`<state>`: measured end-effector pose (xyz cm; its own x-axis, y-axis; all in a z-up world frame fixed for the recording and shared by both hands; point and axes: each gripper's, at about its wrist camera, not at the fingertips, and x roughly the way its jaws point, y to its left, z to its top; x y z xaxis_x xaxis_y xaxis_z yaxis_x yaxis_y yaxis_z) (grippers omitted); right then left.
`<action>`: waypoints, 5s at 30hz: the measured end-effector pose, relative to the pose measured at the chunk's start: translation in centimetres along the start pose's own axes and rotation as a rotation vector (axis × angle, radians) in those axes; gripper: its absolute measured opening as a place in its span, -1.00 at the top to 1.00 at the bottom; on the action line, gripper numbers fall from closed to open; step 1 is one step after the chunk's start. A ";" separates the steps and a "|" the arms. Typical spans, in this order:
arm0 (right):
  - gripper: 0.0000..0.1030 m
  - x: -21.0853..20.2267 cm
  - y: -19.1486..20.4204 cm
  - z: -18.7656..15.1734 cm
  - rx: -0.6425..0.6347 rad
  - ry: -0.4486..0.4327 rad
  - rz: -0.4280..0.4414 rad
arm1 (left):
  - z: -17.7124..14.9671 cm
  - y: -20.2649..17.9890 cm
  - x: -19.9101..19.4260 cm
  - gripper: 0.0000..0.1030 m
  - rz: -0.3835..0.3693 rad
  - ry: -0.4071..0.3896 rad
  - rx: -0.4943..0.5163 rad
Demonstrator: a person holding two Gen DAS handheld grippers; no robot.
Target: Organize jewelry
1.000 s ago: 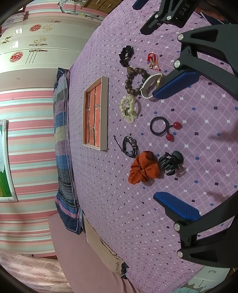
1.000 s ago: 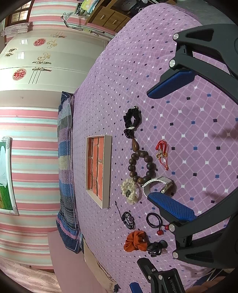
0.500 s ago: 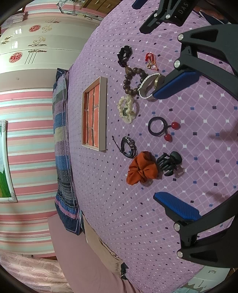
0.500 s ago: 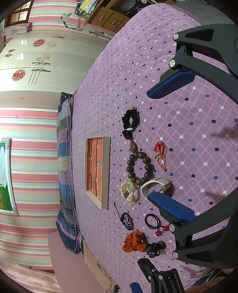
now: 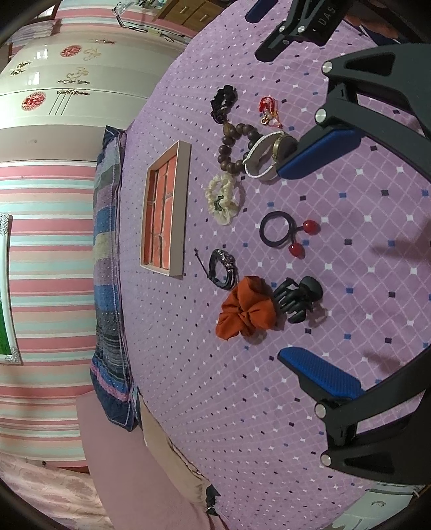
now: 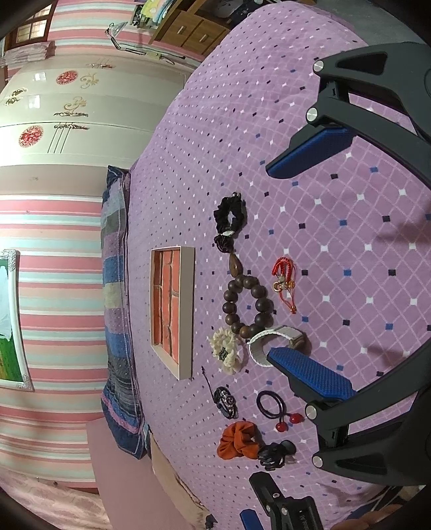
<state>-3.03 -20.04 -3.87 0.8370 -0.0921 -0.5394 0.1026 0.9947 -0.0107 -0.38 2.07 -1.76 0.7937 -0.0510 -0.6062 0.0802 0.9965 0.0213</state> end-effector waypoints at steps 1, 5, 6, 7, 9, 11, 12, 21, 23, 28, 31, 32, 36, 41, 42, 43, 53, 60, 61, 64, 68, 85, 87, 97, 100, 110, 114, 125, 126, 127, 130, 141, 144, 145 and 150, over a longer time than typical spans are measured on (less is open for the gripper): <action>-0.92 0.0 0.0 0.0 0.000 0.000 0.006 | -0.1 0.1 -0.1 -0.92 0.007 -0.009 0.001; -0.92 0.3 -0.1 -0.4 -0.019 -0.013 -0.022 | -0.6 0.5 0.2 -0.92 0.028 -0.012 0.008; -0.92 0.4 -0.1 -0.6 -0.021 -0.018 -0.037 | -0.7 0.6 0.4 -0.92 0.028 -0.008 0.010; -0.92 0.6 -0.3 -0.9 -0.017 -0.020 -0.044 | -0.9 0.7 0.6 -0.92 0.033 -0.005 0.010; -0.92 1.0 -0.6 -1.2 -0.004 -0.016 -0.047 | -1.3 1.2 1.1 -0.92 0.058 0.002 0.009; -0.92 1.6 -0.7 -1.6 -0.013 -0.007 -0.035 | -1.6 1.8 1.9 -0.92 0.040 0.022 -0.004; -0.92 1.8 -0.7 -1.7 -0.024 -0.001 -0.043 | -1.6 2.0 2.2 -0.92 0.038 0.029 -0.008; -0.92 4.5 -0.9 -2.2 -0.052 0.044 -0.076 | -2.0 2.6 4.9 -0.92 0.044 0.075 -0.010; -0.92 5.2 -1.0 -2.3 -0.056 0.059 -0.077 | -2.1 2.7 5.6 -0.92 0.047 0.089 -0.007; -0.92 6.7 -0.9 -2.5 -0.075 0.074 -0.094 | -2.4 2.8 6.9 -0.92 0.061 0.108 0.002; -0.92 7.4 -0.9 -2.9 -0.070 0.083 -0.070 | -2.6 3.1 7.7 -0.92 0.062 0.126 -0.001; -0.92 7.6 -0.8 -3.0 -0.068 0.082 -0.061 | -2.7 3.2 7.8 -0.92 0.056 0.131 -0.005; -0.92 8.2 -0.4 -3.2 -0.072 0.079 -0.048 | -2.8 3.7 8.7 -0.92 0.043 0.147 -0.025; -0.83 9.2 -0.3 -3.2 -0.062 0.080 -0.040 | -3.0 4.0 9.6 -0.92 0.029 0.173 -0.048; -0.81 9.4 -0.2 -3.2 -0.059 0.086 -0.034 | -3.1 4.0 9.7 -0.91 0.036 0.175 -0.044; -0.81 9.7 -0.2 -3.3 -0.058 0.092 -0.033 | -3.1 4.0 9.8 -0.91 0.039 0.177 -0.043; -0.68 11.4 0.2 -3.5 -0.055 0.123 -0.019 | -3.1 4.5 10.9 -0.89 0.039 0.187 -0.062; -0.54 12.5 0.7 -3.3 -0.062 0.148 -0.011 | -3.2 4.9 11.6 -0.71 0.027 0.210 -0.079; -0.53 12.6 0.8 -3.3 -0.061 0.149 -0.009 | -3.2 5.0 11.6 -0.70 0.026 0.211 -0.081; -0.47 12.7 0.8 -3.3 -0.060 0.154 -0.004 | -3.1 5.2 11.7 -0.64 0.021 0.211 -0.089; -0.33 13.0 0.7 -3.4 -0.056 0.165 -0.001 | -3.2 5.3 12.1 -0.44 0.015 0.224 -0.096; 0.49 13.4 1.3 -3.7 -0.082 0.172 0.037 | -3.3 4.9 12.4 -0.01 0.010 0.212 -0.073; 0.53 13.4 1.4 -3.7 -0.089 0.170 0.039 | -3.4 4.6 12.4 0.06 0.011 0.208 -0.065; 0.76 13.0 1.4 -3.8 -0.087 0.154 0.052 | -3.3 4.7 12.0 0.16 -0.005 0.198 -0.087; 0.78 13.0 1.3 -3.8 -0.085 0.152 0.055 | -3.4 4.7 11.8 0.16 0.006 0.193 -0.081; 0.79 12.6 1.3 -3.7 -0.084 0.133 0.048 | -3.5 4.2 11.6 0.16 0.054 0.174 -0.048; 0.79 12.1 1.2 -3.5 -0.078 0.123 0.052 | -3.2 4.0 10.7 0.16 0.062 0.152 -0.038; 0.79 11.1 0.1 0.1 -0.071 0.046 0.044 | 1.8 2.3 8.7 0.16 0.023 0.072 -0.013; 0.79 11.3 0.0 0.6 -0.071 0.040 0.044 | 2.5 2.2 9.0 0.16 0.012 0.071 -0.015; 0.79 11.5 0.0 1.3 -0.070 0.032 0.045 | 3.2 2.0 9.3 0.16 0.006 0.068 -0.013; 0.79 12.5 -0.3 3.7 -0.066 0.013 0.049 | 6.1 1.2 10.3 0.16 -0.010 0.052 -0.003; 0.79 20.0 -0.4 15.2 -0.041 -0.046 0.054 | 18.5 -1.8 19.5 0.16 -0.078 0.064 0.009; 0.79 23.6 -0.2 17.9 -0.033 -0.026 0.059 | 21.4 -2.6 22.7 0.16 -0.091 0.090 0.007; 0.79 25.1 -0.2 18.9 -0.029 -0.013 0.062 | 22.5 -3.0 23.9 0.16 -0.092 0.096 0.009; 0.79 31.9 0.0 22.4 -0.025 0.032 0.042 | 26.6 -4.3 30.0 0.16 -0.098 0.136 0.019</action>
<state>35.68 -24.00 -2.21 0.8228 -0.0494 -0.5661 0.0542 0.9985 -0.0084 39.08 -5.48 1.14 0.6925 -0.1373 -0.7083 0.1661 0.9857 -0.0287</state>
